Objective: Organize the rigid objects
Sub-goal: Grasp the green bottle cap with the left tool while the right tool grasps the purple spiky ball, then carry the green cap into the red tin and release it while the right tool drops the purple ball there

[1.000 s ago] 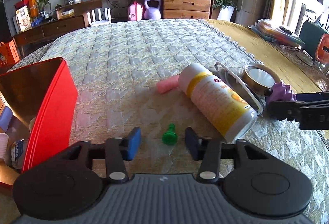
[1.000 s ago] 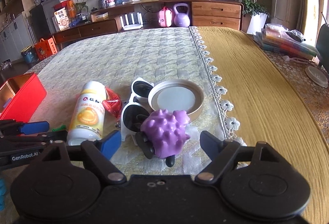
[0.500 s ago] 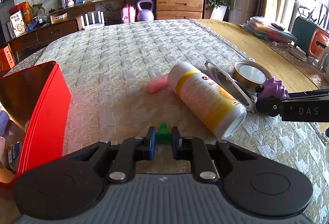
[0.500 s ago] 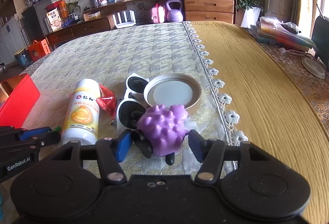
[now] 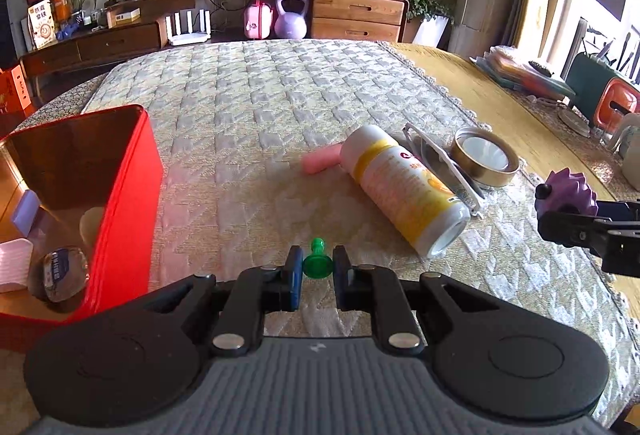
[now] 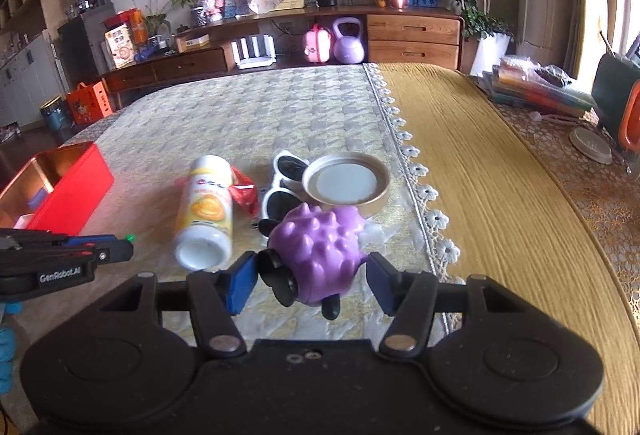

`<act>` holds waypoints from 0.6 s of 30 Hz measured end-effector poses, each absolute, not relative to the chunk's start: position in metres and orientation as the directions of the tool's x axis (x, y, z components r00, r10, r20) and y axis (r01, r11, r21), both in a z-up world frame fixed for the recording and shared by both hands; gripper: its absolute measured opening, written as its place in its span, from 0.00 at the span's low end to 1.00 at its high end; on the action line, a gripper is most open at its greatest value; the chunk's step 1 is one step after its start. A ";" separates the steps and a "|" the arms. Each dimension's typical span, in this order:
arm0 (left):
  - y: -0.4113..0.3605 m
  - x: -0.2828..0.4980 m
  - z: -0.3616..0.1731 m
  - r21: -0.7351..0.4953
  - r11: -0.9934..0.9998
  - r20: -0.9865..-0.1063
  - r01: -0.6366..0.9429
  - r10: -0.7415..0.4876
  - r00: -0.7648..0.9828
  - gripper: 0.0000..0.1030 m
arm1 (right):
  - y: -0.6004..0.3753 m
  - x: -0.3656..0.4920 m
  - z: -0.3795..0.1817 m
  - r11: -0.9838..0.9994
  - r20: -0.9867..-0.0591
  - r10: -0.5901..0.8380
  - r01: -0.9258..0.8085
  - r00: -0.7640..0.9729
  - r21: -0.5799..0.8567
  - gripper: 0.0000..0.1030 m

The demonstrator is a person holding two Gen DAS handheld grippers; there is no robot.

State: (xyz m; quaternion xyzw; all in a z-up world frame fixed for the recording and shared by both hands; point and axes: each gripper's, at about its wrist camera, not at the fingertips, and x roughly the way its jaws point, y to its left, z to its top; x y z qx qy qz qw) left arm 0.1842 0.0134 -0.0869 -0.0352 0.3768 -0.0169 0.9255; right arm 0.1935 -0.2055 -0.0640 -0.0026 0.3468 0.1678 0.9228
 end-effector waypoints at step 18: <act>0.071 0.136 -0.024 -0.098 0.992 -0.659 -0.082 -0.003 0.753 0.15 | -0.137 0.153 -0.005 0.856 -0.589 0.465 -0.507 0.661 0.107 0.57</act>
